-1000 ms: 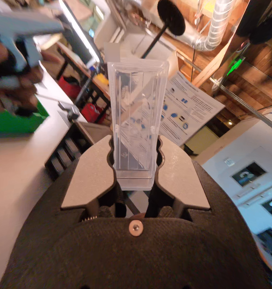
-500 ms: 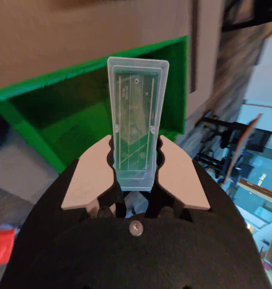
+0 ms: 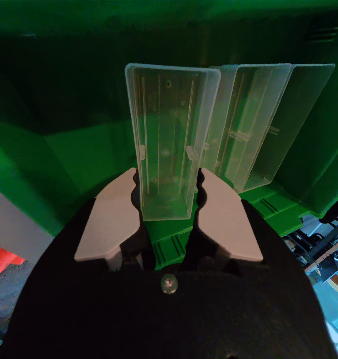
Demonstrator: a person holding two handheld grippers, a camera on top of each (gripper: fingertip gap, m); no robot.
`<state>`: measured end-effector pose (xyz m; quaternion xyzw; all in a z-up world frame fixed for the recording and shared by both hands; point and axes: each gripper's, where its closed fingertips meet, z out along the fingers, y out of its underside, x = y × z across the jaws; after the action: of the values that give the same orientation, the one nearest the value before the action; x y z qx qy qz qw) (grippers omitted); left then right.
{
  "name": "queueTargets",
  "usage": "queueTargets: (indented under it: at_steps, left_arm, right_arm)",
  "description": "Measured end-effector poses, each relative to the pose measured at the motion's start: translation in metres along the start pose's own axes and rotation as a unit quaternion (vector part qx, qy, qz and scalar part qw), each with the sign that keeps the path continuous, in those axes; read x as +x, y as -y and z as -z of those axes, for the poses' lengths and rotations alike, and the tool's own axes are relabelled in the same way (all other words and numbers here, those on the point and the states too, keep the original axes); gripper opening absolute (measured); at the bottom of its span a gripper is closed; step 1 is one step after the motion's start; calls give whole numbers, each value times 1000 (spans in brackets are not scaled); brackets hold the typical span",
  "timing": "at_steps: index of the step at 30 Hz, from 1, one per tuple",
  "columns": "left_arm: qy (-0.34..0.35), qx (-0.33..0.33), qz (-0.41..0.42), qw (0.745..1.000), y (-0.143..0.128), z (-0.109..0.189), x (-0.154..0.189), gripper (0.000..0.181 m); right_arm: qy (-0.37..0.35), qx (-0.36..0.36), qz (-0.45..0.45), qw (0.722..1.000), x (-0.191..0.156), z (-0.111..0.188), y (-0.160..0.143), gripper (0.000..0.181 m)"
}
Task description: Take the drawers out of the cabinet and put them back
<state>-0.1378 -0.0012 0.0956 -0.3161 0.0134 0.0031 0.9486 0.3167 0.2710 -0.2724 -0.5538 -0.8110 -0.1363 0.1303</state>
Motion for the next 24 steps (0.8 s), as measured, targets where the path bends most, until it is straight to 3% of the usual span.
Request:
queueTargets:
  at_steps: [8,13,19,21,23,24]
  left_arm:
    - [-5,-2,-2,1000,-4,-2,0,48]
    - [-3,0,-3,1000,-5,-1,-2,47]
    - [-5,-5,-9,1000,-10,-2,-2,47]
    - [-6,-8,-12,1000,-10,-1,0,46]
    - [-5,-11,-15,1000,-12,1,-1,46]
    - [-4,-12,-15,1000,-13,1,-1,46]
  right_arm:
    - [-42,-12,23,999,9,-3,-3,60]
    - [-54,-4,5,999,15,-2,-4,75]
    - [-70,11,-6,997,17,1,-4,62]
    - [-73,52,-46,995,21,11,4,63]
    - [-96,164,-120,974,36,41,28,64]
    - [-114,239,-159,951,47,63,44,65]
